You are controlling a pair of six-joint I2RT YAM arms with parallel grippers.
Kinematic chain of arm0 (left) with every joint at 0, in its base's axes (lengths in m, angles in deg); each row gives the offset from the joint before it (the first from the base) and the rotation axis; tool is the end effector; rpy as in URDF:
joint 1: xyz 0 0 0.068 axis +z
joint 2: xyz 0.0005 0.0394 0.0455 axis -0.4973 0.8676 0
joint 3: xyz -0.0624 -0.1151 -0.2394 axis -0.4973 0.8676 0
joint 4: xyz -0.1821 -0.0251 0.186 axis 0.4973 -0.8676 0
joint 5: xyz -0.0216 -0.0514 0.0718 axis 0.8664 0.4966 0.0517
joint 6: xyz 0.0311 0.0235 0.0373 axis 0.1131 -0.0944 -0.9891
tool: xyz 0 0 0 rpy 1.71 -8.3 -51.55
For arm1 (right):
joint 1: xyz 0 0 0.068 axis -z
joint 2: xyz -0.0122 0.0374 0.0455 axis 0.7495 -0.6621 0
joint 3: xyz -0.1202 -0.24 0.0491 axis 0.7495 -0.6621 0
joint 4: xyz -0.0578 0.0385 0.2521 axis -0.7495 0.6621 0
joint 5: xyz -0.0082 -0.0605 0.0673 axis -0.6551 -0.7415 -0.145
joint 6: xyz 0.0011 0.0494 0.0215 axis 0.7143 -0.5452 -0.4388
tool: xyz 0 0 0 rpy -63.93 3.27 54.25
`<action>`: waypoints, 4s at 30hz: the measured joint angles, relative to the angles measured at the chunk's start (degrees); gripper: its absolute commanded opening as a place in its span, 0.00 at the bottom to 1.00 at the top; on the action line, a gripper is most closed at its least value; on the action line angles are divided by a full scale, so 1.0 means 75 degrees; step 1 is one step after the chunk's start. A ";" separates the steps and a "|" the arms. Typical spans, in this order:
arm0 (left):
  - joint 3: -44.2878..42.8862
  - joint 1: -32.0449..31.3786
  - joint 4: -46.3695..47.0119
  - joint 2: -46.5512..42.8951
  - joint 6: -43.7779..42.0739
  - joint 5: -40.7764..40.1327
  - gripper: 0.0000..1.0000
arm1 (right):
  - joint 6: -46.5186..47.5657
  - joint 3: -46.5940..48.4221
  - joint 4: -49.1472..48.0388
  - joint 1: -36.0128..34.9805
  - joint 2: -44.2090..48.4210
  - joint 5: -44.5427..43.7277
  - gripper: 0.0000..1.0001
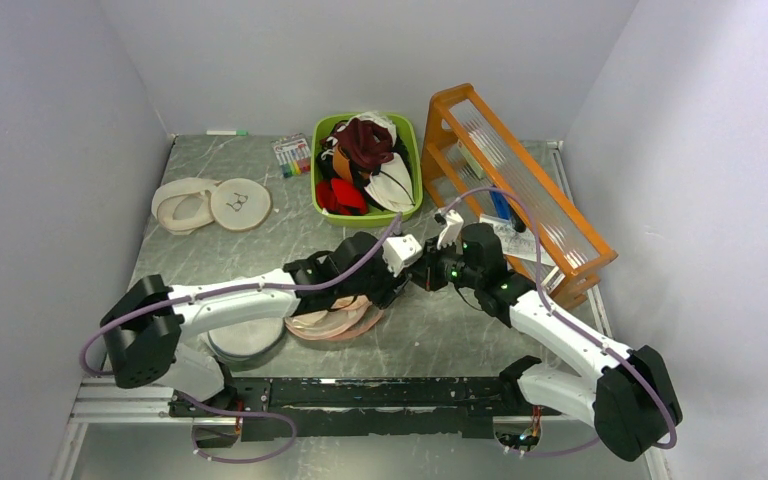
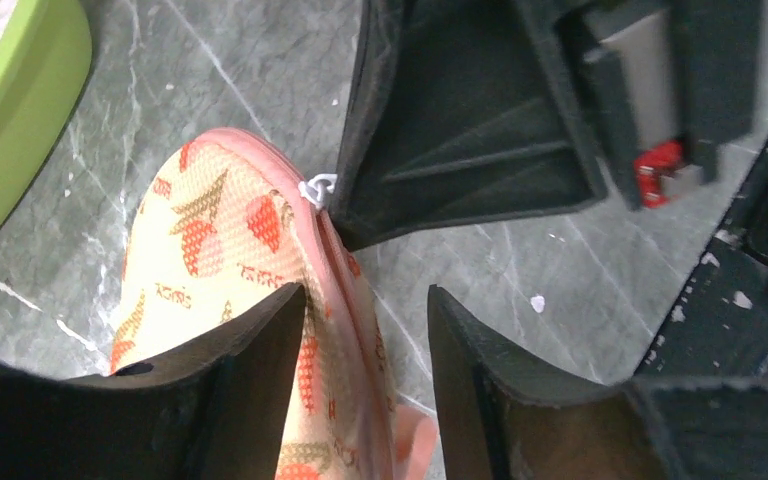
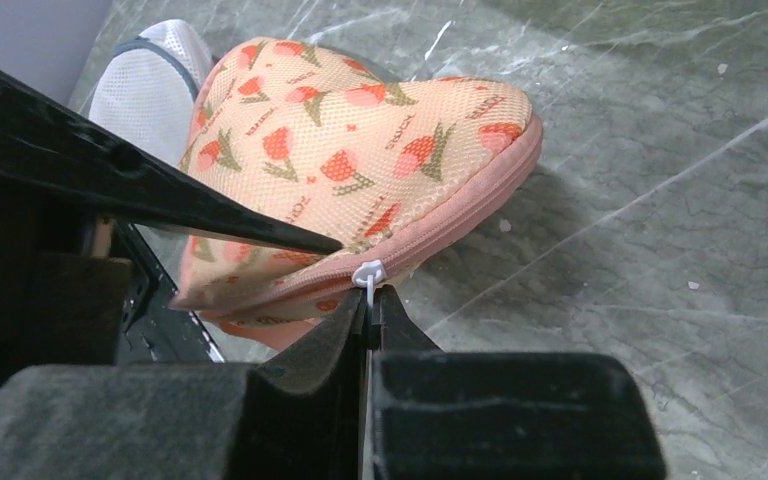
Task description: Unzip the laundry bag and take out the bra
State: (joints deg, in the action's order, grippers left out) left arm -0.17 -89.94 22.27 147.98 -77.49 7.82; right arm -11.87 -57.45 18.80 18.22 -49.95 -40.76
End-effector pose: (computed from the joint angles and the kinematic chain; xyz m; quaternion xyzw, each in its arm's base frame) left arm 0.1611 -0.2802 0.2499 0.4151 0.7726 -0.2526 0.4086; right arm 0.1901 0.1272 0.2274 -0.1429 0.8335 0.3849 0.3697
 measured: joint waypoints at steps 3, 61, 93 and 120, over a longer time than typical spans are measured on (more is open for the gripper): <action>0.0000 -0.0122 0.0102 0.0286 0.0090 -0.0475 0.43 | 0.0026 0.0020 0.0090 -0.0012 0.0015 0.0055 0.00; 0.2352 -0.0268 0.0804 -0.3867 -0.2002 -0.0216 0.07 | -0.0137 -0.0204 -0.2882 -0.1067 -0.1816 -0.1888 0.21; 0.0157 0.2323 -0.0886 -0.3252 0.0242 0.0615 0.92 | 0.0592 0.0784 0.1279 -0.1472 0.0201 -0.2643 0.90; 0.0146 0.6741 0.0207 -0.2681 0.1425 0.0061 0.93 | 0.1711 0.4543 0.3060 -0.6277 -0.4666 -0.6645 0.73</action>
State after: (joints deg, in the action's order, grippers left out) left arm 0.92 -39.38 23.83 127.87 -66.80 8.28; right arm 0.96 -23.37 41.75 -28.86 -84.94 -90.59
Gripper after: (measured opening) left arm 0.933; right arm 0.758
